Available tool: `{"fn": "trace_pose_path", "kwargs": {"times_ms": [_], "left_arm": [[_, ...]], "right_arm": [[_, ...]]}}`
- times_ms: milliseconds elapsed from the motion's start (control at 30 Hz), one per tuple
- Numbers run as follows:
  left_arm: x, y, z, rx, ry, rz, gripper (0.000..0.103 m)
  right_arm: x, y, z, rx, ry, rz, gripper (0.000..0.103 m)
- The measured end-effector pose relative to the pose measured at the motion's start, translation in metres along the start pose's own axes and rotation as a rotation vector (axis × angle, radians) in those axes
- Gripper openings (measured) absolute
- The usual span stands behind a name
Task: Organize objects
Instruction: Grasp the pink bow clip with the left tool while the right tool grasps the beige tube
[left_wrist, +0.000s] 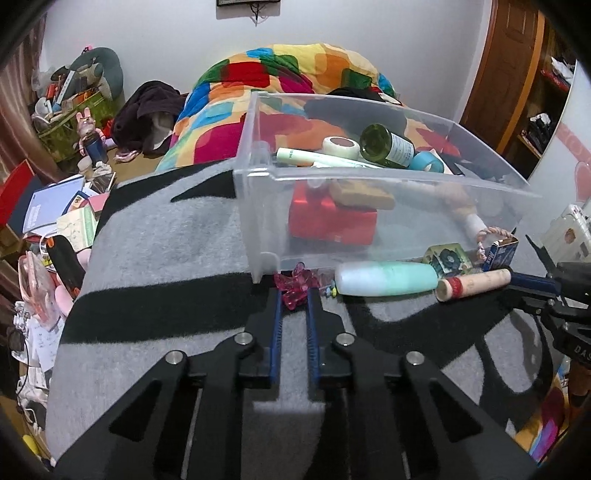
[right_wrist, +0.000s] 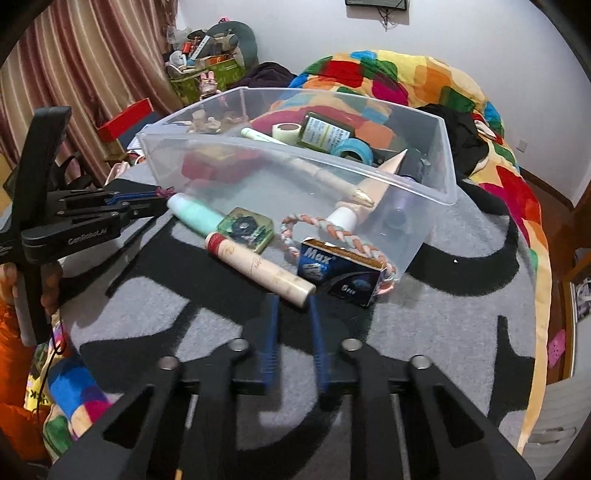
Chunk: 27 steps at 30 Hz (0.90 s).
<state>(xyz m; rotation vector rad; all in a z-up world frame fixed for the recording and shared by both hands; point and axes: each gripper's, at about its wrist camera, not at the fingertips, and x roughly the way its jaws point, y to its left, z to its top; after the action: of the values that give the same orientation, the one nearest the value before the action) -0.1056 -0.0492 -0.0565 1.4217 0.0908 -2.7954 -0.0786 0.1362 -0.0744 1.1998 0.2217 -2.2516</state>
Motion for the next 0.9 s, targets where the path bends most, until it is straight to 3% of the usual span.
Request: {"fn": "trace_pose_path", "kwargs": {"times_ms": [133, 267, 433, 600, 767, 900], "left_arm": [[-0.011, 0.002, -0.01, 0.004, 0.0, -0.044, 0.007], [-0.025, -0.002, -0.021, 0.036, -0.006, -0.061, 0.007], [-0.043, -0.001, -0.021, 0.043, -0.026, -0.095, 0.007], [-0.05, -0.001, -0.023, 0.05, -0.034, -0.079, 0.01], [-0.038, 0.001, -0.023, 0.028, -0.004, -0.08, 0.032], [-0.026, -0.004, -0.023, 0.038, 0.005, -0.062, 0.041]], "right_arm": [[-0.008, 0.006, -0.007, -0.031, 0.004, 0.062, 0.011], [-0.019, 0.012, -0.006, -0.075, -0.021, 0.045, 0.011], [-0.017, 0.006, 0.012, -0.041, -0.052, 0.014, 0.031], [-0.006, 0.022, 0.028, -0.123, -0.043, 0.005, 0.032], [0.013, 0.04, 0.039, -0.24, 0.007, -0.023, 0.032], [0.034, 0.046, 0.038, -0.302, 0.088, -0.059, 0.032]]}}
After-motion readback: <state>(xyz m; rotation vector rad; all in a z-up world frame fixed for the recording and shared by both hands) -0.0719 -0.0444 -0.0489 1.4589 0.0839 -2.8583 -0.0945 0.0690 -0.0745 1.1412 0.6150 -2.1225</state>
